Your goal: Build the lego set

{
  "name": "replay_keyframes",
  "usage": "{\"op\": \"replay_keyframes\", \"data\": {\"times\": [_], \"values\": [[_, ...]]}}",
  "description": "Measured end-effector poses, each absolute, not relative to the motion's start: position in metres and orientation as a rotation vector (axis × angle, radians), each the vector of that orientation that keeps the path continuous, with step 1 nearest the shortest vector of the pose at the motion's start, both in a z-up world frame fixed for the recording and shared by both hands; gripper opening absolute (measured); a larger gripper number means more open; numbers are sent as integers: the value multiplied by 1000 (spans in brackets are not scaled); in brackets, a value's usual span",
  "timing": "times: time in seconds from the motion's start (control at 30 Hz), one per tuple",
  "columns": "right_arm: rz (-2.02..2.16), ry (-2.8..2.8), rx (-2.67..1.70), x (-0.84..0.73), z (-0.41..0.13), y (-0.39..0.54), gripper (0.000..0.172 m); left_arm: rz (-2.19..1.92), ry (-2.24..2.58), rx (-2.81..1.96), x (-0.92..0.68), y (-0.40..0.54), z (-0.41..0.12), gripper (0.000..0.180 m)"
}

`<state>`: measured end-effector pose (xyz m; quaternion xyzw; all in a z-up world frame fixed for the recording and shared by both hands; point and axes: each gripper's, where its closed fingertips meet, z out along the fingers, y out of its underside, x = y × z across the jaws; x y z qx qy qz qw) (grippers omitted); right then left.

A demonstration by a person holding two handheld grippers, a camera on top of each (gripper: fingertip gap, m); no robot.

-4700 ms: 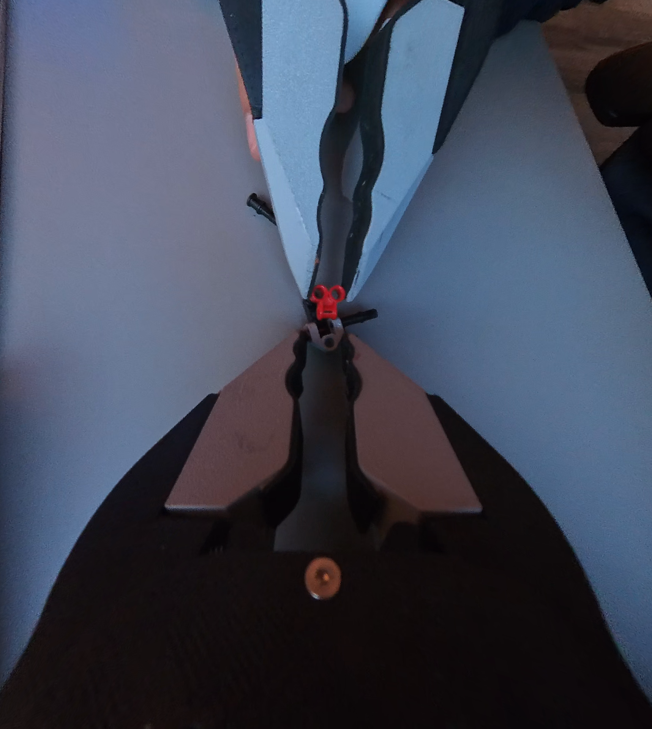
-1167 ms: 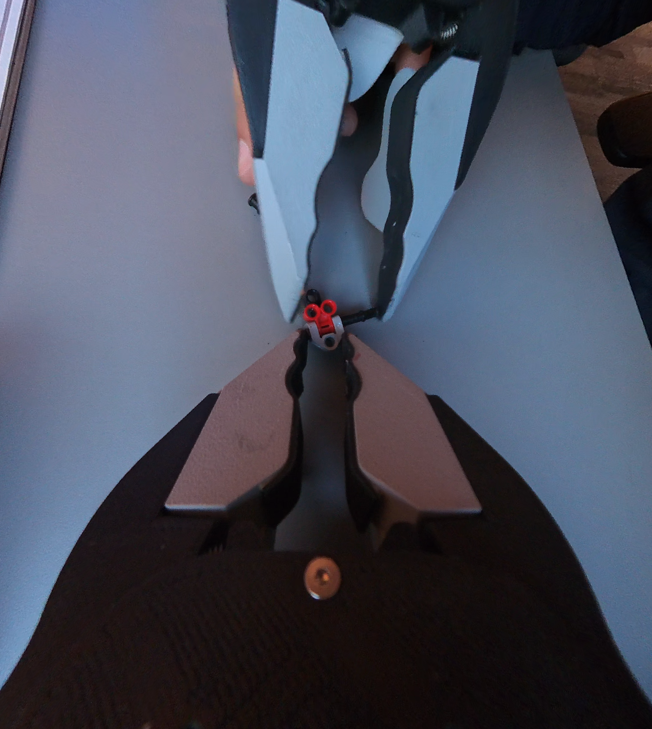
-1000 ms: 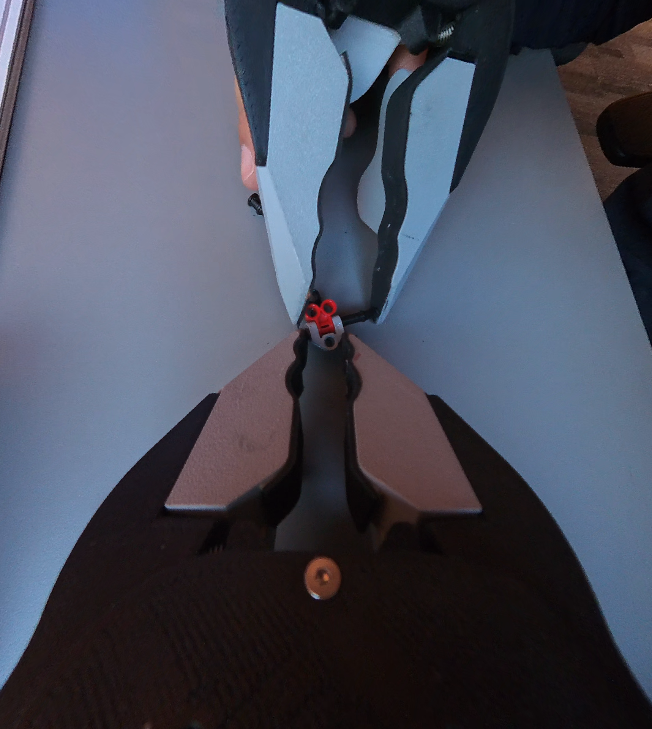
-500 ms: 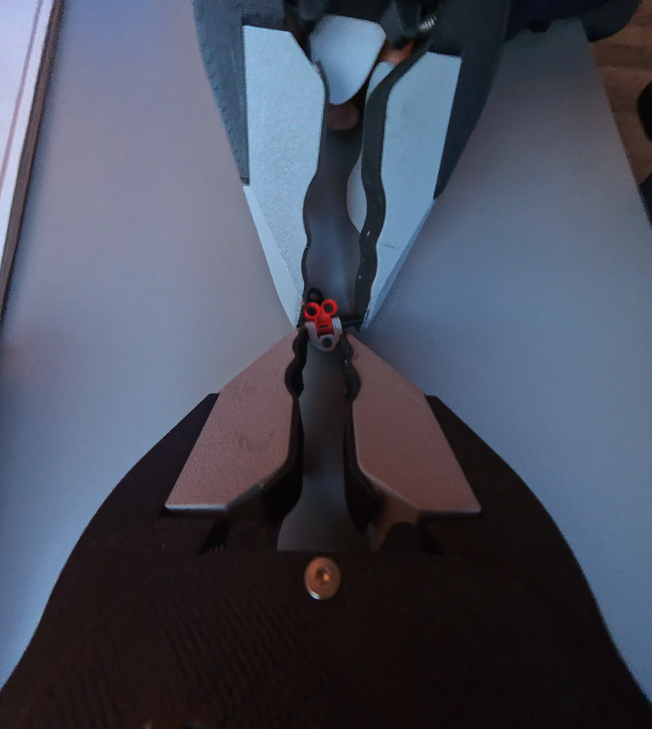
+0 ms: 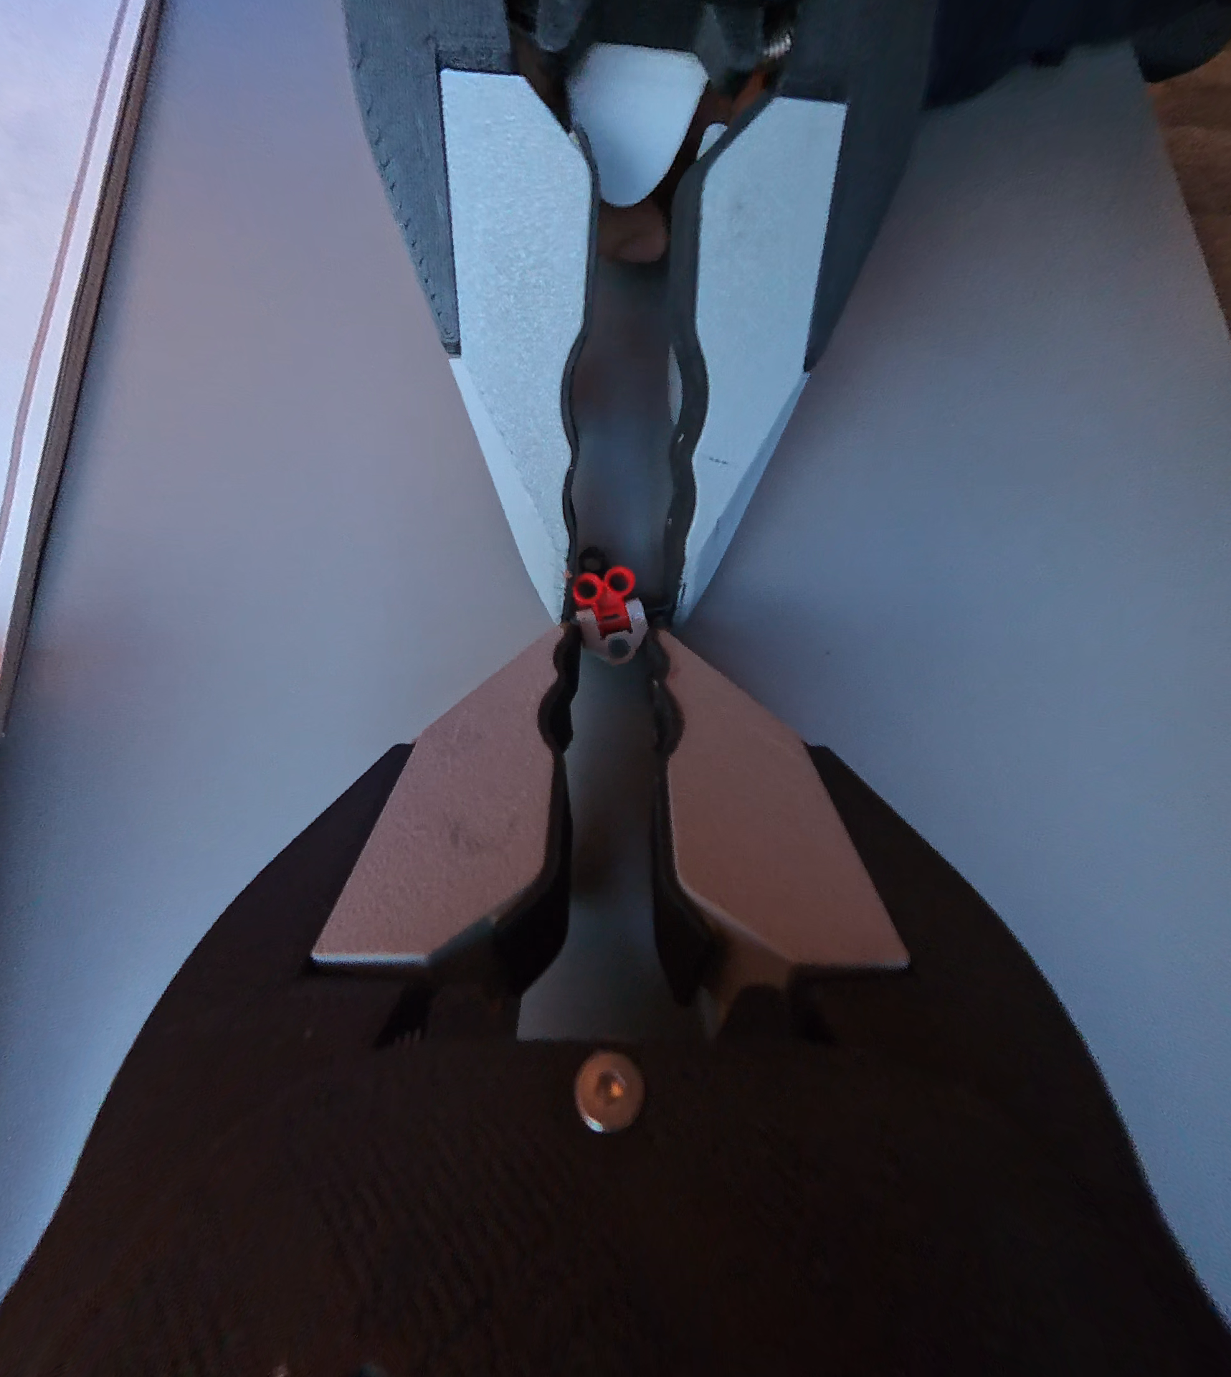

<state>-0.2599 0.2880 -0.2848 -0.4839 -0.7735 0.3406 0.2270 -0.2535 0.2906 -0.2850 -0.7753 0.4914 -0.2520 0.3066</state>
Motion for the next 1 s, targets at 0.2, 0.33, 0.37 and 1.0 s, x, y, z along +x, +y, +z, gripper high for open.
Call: {"op": "replay_keyframes", "data": {"times": [0.2, 0.33, 0.37, 1.0], "values": [[775, -2067, -1216, -261, -283, 295, 22, -530, 1331, -1994, -257, 296, -286, 15], [700, -2056, -1169, -259, -284, 299, 9, -518, 1328, -1980, -259, 297, -284, 20], [682, -2052, -1153, -259, -284, 299, 9, -516, 1317, -1988, -261, 298, -284, 20], [-12, -1778, -578, -275, -246, 314, 4, -262, 1410, -1830, -266, 294, -284, 0]]}}
